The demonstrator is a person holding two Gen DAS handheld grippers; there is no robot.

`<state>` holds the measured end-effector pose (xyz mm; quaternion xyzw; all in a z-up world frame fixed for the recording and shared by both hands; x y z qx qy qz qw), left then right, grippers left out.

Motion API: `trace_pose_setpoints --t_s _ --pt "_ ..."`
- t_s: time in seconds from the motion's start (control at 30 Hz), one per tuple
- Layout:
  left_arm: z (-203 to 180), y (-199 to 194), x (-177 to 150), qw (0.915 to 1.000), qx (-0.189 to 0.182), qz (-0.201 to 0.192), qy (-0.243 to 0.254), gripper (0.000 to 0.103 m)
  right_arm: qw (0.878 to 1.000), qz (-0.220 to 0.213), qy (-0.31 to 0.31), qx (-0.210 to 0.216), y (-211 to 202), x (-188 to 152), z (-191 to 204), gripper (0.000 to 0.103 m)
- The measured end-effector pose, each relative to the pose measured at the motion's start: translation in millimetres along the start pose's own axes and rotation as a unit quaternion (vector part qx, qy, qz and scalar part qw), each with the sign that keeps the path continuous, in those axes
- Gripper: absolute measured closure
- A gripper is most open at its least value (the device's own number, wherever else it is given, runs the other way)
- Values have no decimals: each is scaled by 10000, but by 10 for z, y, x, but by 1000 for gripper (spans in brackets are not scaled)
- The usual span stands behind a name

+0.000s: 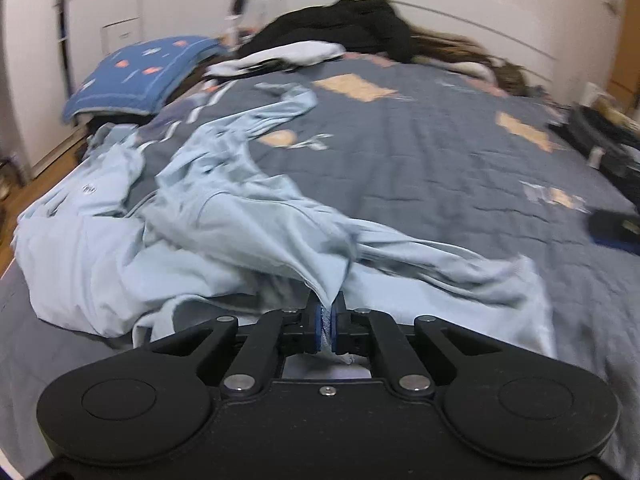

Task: Fold clothes
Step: 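Grasp a fold of the garment with the left gripper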

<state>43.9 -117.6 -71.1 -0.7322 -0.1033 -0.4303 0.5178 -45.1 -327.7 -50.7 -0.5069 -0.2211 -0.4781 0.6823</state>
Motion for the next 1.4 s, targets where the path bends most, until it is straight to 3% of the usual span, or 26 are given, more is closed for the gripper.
trace_pose_setpoints --t_s 0.3,0.5,0.67,0.73,0.8,0.83,0.87,0.93,0.97,1.13,1.23,1.4 --pt "-630 -605 -238 9960 -676 150 562 99 9997 -9 19 223 -87 48 79 29" --pt "-1251 -963 -574 9876 -1103 331 1065 99 9996 18 23 287 -170 48 76 29" --pt "-1536 -1094 -901 9796 -1218 680 1448 98 9995 40 -25 297 -230 48 79 29" --pt "-1501 -1048 -1034 9769 -1029 891 1645 97 9995 46 -25 307 -237 57 78 29" --pt "-1408 -1046 -1071 9760 -848 914 1787 90 9997 44 -59 252 -228 65 65 29" --pt "-1351 -1072 -1045 9762 -803 876 1815 80 9998 40 -50 213 -222 71 57 29" --pt "-1287 -1105 -986 9772 -772 794 1813 63 9998 30 -30 196 -216 78 52 29" --pt "-1169 -1162 -793 9799 -696 456 1813 43 9998 33 -34 197 -190 87 46 29" --pt "-1096 -1176 -672 9809 -591 258 1837 40 9998 30 -56 187 -178 84 40 29" --pt "-878 -947 -220 9774 -72 -180 2105 40 9999 166 4 38 -98 35 -46 29" --pt "-808 -497 -150 9654 362 -169 2579 41 9998 210 -1 32 -81 19 -53 29" --pt "-789 164 -290 9454 644 112 3193 59 9998 203 -49 -12 -64 26 -60 28"
Point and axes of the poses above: each gripper's, at about its wrist camera, not at the fingertips, and y roughly the way its jaws point, z to its left, x to its top, the point moved 9 cm from there along y, roughly the way its jaws point
